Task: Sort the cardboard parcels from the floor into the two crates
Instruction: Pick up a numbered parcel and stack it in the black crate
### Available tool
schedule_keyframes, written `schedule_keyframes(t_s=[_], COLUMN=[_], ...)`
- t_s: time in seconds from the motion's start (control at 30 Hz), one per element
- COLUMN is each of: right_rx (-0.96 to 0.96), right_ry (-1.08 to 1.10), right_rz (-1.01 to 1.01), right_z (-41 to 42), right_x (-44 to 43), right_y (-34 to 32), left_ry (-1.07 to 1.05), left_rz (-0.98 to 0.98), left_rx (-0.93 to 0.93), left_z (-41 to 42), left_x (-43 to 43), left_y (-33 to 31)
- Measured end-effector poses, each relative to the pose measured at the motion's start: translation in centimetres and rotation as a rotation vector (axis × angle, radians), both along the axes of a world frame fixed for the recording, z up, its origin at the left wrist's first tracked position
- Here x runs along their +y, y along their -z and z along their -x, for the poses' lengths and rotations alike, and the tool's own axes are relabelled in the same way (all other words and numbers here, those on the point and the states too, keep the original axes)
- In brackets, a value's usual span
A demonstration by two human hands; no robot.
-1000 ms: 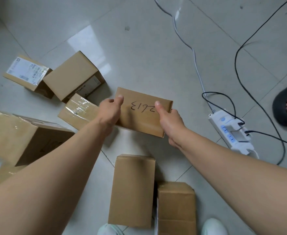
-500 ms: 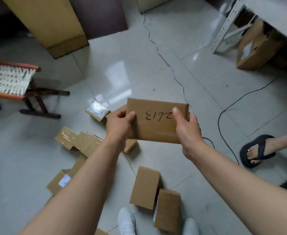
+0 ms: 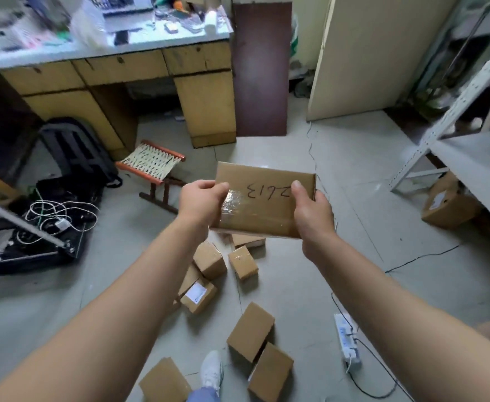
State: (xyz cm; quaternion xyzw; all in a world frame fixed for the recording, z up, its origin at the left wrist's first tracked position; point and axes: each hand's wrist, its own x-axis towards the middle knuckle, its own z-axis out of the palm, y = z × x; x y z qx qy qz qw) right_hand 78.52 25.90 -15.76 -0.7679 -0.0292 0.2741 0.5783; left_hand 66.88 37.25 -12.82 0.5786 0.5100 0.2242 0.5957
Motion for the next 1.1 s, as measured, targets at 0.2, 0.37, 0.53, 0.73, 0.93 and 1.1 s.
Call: schedule_keyframes(t_s=[0.2,0.37,0.53,0.73,0.93,1.1], right_rx=[-0.034,-0.029,-0.063,-0.089,-0.017,0.008], right_ry=[-0.281,-0.515,-0.747,-0.999,-1.247,-1.415], right_rz=[-0.108,-0.172,-0.241,-0.244,-0.251,-0.231], right_z=[4.9,11.7,20.2,34.0,51.4,64.3], right_x=[-2.5,-2.6,-2.1,-1.1,-2.3,-3.8], right_y=[-7.3,-12.1,-15.1,-16.7,-16.8,-16.4], left_ry=[-0.251,-0.483,-0.744,-1.044,-1.327,-1.503], left_rz=[-0.115,-0.193,-0.228,-0.233,-0.221,-0.221], left_rx=[-0.043,-0.020,-0.021,-0.046,-0.041,-0.032], left_z=[7.6,15.5,24.9,38.7,54.6,65.9], left_x=[-5.8,-9.1,-11.2,-15.2,-20.6,-24.4], left_y=[-6.9,-10.5,-12.1,-13.0,-13.5,-12.9])
